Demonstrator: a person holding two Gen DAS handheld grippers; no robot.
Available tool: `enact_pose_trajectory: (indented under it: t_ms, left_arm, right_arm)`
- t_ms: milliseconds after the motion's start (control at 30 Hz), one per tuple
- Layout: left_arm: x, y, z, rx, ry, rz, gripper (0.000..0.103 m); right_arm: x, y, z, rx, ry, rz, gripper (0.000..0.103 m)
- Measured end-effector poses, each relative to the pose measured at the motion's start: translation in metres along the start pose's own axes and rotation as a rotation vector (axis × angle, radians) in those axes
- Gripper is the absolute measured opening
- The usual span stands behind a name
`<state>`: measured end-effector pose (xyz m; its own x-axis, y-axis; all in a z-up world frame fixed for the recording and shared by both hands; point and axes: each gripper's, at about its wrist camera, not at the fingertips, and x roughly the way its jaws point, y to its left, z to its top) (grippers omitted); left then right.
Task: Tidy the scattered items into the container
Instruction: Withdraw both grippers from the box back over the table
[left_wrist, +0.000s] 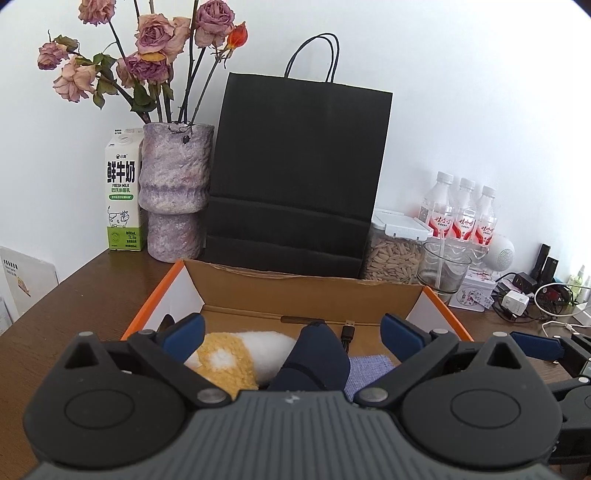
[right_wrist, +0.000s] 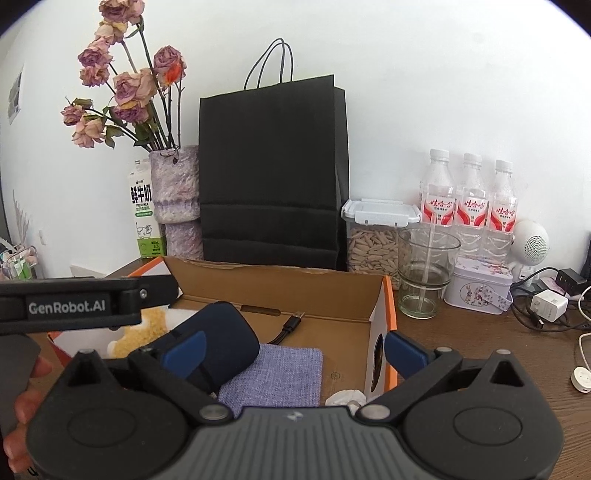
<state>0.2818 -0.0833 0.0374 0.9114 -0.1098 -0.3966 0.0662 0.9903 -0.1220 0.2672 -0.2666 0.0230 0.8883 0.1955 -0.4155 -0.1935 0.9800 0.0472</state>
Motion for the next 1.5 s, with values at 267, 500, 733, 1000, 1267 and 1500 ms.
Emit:
enact_pose_trajectory:
  t_ms: [267, 500, 733, 1000, 1267, 1500]
  left_arm:
    - [-0.038, 0.019, 0.002, 0.025, -0.009, 0.019, 0.103]
    - [-0.083, 0.042, -0.003, 0.021, -0.005, 0.048, 0.103]
    - [-0.118, 0.071, -0.017, -0.007, 0.023, 0.084, 0.103]
    - [-0.152, 0.099, -0.04, -0.035, 0.045, 0.113, 0.103]
    - [-0.17, 0.116, -0.063, -0.038, 0.072, 0.13, 0.103]
    - [-0.176, 0.123, -0.078, -0.053, 0.088, 0.131, 0.103]
  right_arm:
    - [-0.046, 0.005, 0.003, -0.024, -0.022, -0.022, 0.103]
    - [-0.092, 0.009, -0.01, -0.021, -0.014, -0.036, 0.103]
    - [-0.131, 0.014, -0.04, -0.023, 0.018, -0.049, 0.103]
    - [-0.162, 0.018, -0.078, -0.02, 0.063, -0.041, 0.103]
    - [-0.18, 0.016, -0.116, -0.003, 0.118, -0.038, 0.103]
    - [-0.176, 0.01, -0.143, 0.027, 0.188, -0.037, 0.103]
